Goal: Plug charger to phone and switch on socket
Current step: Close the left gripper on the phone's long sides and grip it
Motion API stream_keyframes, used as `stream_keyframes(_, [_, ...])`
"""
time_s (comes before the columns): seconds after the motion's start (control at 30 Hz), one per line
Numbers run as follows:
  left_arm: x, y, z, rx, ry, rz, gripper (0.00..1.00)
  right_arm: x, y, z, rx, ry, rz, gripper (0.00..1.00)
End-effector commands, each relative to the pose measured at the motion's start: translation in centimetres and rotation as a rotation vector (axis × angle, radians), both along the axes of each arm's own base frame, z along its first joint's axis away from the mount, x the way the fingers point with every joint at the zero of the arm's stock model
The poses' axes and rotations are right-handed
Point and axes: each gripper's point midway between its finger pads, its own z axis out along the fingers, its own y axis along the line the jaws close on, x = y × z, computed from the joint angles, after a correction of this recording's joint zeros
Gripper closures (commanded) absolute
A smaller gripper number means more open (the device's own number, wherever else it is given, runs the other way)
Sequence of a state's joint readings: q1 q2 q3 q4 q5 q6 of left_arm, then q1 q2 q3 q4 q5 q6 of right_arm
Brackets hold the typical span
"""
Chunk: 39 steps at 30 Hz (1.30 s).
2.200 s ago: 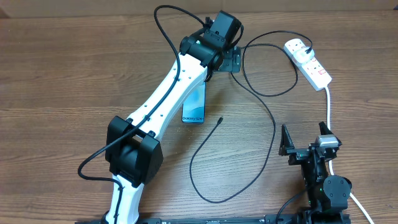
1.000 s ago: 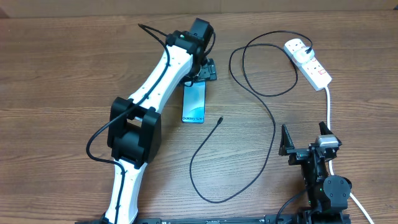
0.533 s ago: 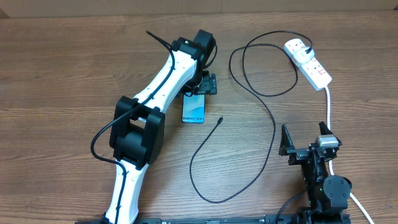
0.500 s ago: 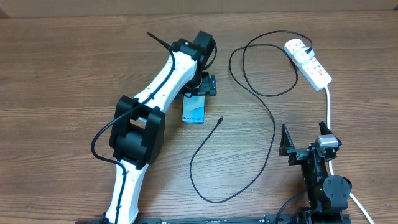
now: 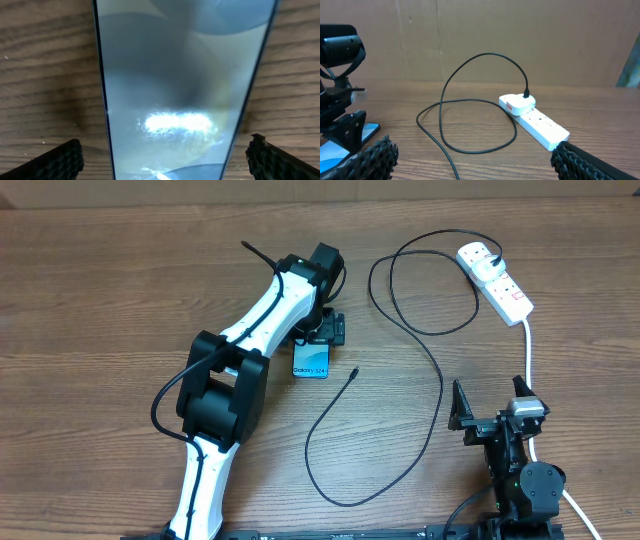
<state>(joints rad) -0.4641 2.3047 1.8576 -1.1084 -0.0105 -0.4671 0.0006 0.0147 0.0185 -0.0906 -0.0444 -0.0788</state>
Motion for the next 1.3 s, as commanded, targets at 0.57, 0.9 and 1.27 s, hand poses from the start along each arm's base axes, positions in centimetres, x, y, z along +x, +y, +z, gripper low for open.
stream_keyframes(0.57, [-0.3,0.2,-2.0,0.01,0.006,-0.02,0.07,0.0,0.0,-0.1,-0.005,-0.009,-0.002,0.0])
stream_keyframes(0.9, [-1.0,0.6,-3.9,0.066,0.039,-0.025,0.07,0.0,0.0,-0.1,-0.004,-0.009,-0.002,0.0])
stream_keyframes(1.27, [-1.2,1.3,-4.0,0.104,0.042,-0.026,0.13,0.0,0.0,-0.1,-0.004,-0.009,-0.002,0.0])
